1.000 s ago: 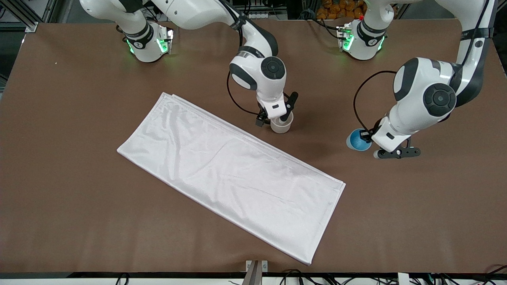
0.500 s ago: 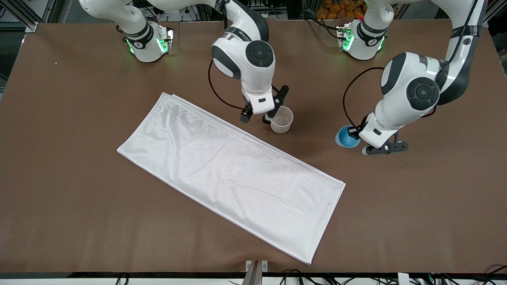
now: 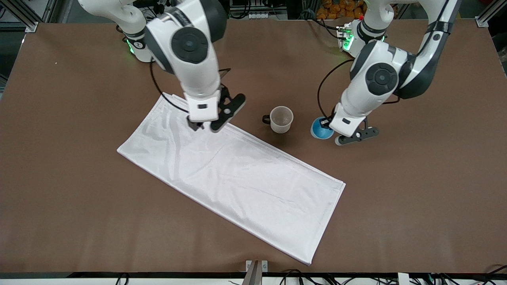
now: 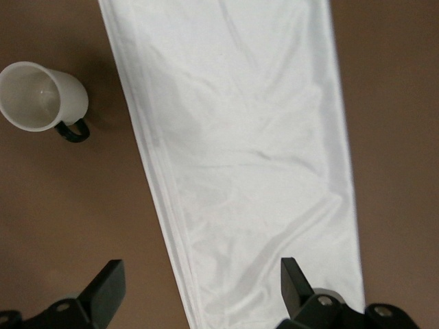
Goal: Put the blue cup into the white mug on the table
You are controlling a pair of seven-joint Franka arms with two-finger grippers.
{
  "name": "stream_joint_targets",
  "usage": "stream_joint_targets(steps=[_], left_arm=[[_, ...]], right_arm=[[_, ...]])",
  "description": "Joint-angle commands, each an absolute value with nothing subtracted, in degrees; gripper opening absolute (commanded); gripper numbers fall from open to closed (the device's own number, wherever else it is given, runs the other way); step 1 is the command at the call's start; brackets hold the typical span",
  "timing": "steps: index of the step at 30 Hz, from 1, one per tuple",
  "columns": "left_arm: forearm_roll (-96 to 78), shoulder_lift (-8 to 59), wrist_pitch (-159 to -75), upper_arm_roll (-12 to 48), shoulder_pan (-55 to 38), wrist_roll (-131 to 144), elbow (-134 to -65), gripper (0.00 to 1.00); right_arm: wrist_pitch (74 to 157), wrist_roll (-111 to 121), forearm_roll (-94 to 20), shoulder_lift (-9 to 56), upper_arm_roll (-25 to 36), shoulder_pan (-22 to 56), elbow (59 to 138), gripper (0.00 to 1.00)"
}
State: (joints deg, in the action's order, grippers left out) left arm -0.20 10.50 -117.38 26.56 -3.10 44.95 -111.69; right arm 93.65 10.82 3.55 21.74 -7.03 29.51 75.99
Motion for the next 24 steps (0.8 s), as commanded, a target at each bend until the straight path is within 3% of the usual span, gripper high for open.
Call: stream_joint_targets(steps=[1, 24], left_arm=[[-1.49, 10.28, -116.72, 30.32, -2.99, 52.37, -111.88, 0.00], [-1.41, 12.30, -118.12, 38.76, -4.74, 63.54, -115.40, 0.00]], right_arm=[[90.53, 11.07, 3.34, 19.34, -7.73, 25.06, 73.74, 1.00], [84.11, 10.81, 3.43, 12.48, -7.47, 6.60, 73.74, 1.00]])
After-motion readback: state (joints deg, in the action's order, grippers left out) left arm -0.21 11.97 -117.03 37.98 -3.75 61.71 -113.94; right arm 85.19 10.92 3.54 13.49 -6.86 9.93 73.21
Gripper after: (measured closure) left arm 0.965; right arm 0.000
